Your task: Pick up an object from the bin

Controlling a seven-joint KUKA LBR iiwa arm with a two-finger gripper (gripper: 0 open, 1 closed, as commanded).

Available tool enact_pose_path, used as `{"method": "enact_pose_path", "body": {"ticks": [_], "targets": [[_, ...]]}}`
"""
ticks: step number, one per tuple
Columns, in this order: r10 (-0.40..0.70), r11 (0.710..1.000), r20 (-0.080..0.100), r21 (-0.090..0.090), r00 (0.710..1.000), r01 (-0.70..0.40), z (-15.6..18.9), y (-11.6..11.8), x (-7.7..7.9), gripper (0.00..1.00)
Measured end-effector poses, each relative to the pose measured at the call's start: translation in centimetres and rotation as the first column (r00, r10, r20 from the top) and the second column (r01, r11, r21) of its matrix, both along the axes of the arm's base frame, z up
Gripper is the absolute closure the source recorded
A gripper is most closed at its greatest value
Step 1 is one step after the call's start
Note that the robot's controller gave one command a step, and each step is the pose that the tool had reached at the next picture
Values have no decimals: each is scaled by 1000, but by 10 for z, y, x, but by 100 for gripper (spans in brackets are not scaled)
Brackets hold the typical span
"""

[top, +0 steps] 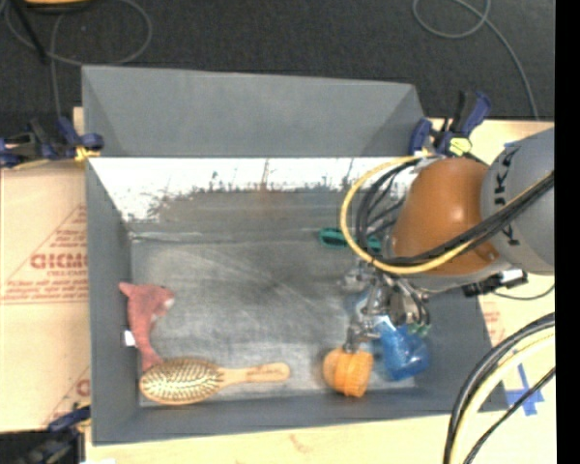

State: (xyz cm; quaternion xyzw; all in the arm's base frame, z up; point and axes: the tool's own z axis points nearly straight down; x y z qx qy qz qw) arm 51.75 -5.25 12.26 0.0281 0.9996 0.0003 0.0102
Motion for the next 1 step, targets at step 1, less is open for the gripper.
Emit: {"method": "enact_pose_path", "body": {"ticks": [1], "targets": [[-17, 1000, 43, -5, 999, 17, 2, -11, -11, 0]]}}
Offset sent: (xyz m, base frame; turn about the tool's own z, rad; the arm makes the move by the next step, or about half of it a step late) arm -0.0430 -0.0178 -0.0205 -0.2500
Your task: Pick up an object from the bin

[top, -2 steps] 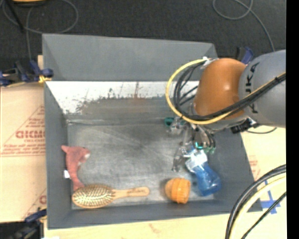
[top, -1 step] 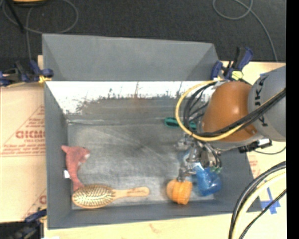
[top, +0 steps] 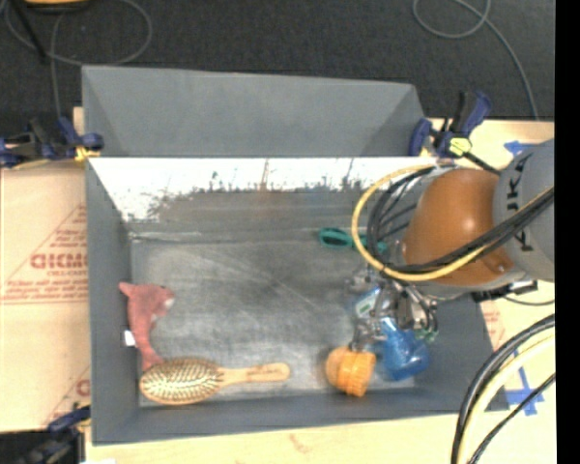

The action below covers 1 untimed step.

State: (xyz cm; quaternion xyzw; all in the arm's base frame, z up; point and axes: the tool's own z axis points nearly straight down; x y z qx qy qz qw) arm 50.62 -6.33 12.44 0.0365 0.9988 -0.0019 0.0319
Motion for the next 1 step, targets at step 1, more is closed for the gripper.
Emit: {"method": "enact_pose_path", "body": {"ticks": [1], "targets": [[75, 997, -18, -2, 997, -75, -5, -1, 10, 0]]}}
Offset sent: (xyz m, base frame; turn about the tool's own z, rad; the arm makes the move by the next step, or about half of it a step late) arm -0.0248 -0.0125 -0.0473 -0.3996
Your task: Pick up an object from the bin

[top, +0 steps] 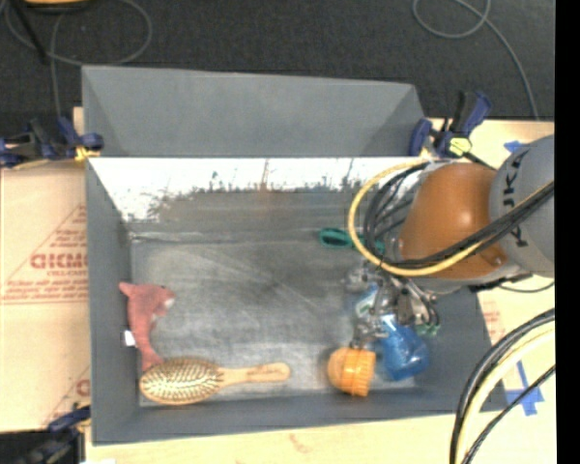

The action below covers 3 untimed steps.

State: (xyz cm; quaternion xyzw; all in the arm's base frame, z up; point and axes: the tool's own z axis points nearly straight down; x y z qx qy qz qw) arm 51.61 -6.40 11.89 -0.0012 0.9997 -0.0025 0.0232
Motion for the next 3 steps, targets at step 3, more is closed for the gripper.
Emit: {"method": "enact_pose_path", "body": {"ticks": [3], "targets": [[496, 868, -46, 5, 867, -497, -14, -24, -28, 0]]}}
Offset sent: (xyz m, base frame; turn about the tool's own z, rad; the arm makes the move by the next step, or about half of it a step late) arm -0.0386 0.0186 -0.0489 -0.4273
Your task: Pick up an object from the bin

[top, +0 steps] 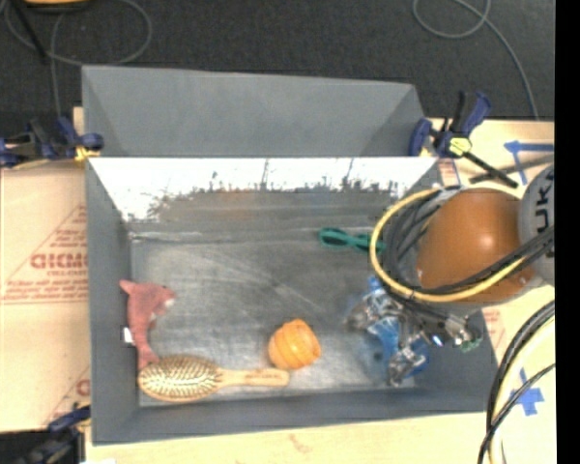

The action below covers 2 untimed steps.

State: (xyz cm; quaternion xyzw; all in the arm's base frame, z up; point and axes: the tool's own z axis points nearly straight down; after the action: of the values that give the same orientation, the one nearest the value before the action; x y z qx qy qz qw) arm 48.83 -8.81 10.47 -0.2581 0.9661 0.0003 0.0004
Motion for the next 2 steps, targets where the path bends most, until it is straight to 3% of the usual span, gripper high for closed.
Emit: {"method": "enact_pose_path", "body": {"ticks": [1, 2], "targets": [[301, 954, 3, -5, 954, -301, 15, -29, 5, 0], [387, 922, 1, -1, 922, -387, 4, -31, 32, 0]]}}
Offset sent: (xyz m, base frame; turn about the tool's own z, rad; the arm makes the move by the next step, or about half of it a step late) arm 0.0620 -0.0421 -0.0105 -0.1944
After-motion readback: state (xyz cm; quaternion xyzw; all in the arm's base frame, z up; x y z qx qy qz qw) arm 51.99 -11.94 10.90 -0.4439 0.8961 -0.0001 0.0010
